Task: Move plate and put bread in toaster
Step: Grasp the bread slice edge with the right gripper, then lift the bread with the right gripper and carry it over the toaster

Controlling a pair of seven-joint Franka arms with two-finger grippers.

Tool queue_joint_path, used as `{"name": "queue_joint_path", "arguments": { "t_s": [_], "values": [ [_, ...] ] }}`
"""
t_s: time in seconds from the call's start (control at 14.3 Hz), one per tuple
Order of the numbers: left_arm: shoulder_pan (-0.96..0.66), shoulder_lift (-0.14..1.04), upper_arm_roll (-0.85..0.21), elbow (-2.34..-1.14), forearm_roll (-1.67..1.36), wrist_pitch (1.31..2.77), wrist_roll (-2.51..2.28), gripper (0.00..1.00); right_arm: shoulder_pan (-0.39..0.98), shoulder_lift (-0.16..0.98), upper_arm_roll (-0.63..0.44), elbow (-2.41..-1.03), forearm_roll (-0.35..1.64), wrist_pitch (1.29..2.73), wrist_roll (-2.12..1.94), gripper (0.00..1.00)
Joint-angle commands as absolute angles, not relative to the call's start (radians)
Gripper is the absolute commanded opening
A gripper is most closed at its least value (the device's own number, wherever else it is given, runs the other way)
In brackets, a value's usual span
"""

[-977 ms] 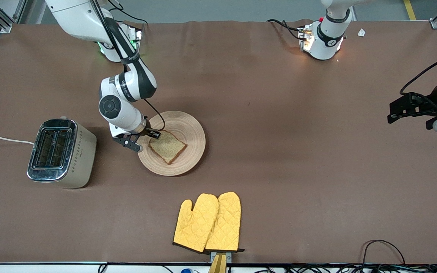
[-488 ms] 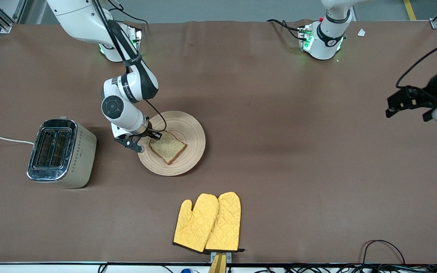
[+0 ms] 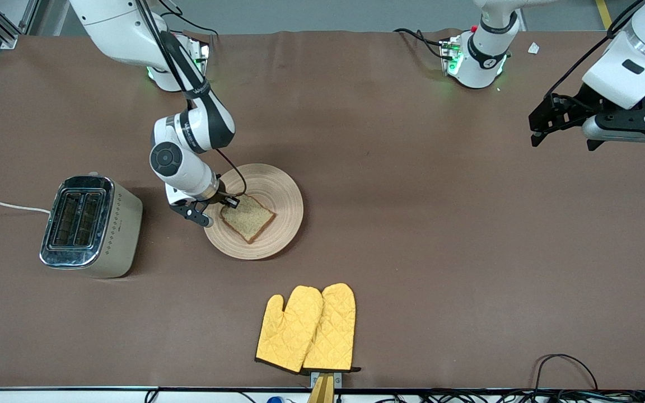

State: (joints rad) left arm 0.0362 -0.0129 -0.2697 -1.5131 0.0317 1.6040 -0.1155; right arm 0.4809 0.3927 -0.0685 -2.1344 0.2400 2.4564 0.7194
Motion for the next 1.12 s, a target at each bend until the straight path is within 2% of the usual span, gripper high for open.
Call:
{"name": "queue_joint_path", "arguments": {
  "t_s": [0.0,0.14,0.28,0.42,0.77,1.05],
  "values": [
    [-0.073,-0.034,-0.129,-1.529,0.037,1.603,-0.072,1.0,0.477,0.387,-0.081,-1.966,0.25,2.189,0.744,0.0],
    [-0.094,-0.031,-0.091,-1.525,0.037,1.603,-0.028,1.0,0.477,0.359,-0.13,-1.817,0.182,1.942,0.742,0.0],
    [-0.092,-0.031,-0.091,-1.525,0.035,1.603,-0.044,1.0,0.472,0.356,-0.141,-1.673,-0.004,1.71,0.733,0.0],
    [-0.091,-0.022,-0.091,-1.51,0.037,1.603,-0.037,1.0,0.472,0.359,-0.141,-1.6,-0.186,1.585,0.686,0.0],
    [-0.068,-0.005,-0.086,-1.502,0.037,1.603,-0.029,1.0,0.492,0.359,-0.137,-1.595,-0.64,1.474,0.441,0.0],
    [-0.055,0.002,-0.087,-1.5,0.035,1.603,-0.021,1.0,0.466,0.359,-0.143,-1.595,-0.884,1.462,0.252,0.0]
  ]
}}
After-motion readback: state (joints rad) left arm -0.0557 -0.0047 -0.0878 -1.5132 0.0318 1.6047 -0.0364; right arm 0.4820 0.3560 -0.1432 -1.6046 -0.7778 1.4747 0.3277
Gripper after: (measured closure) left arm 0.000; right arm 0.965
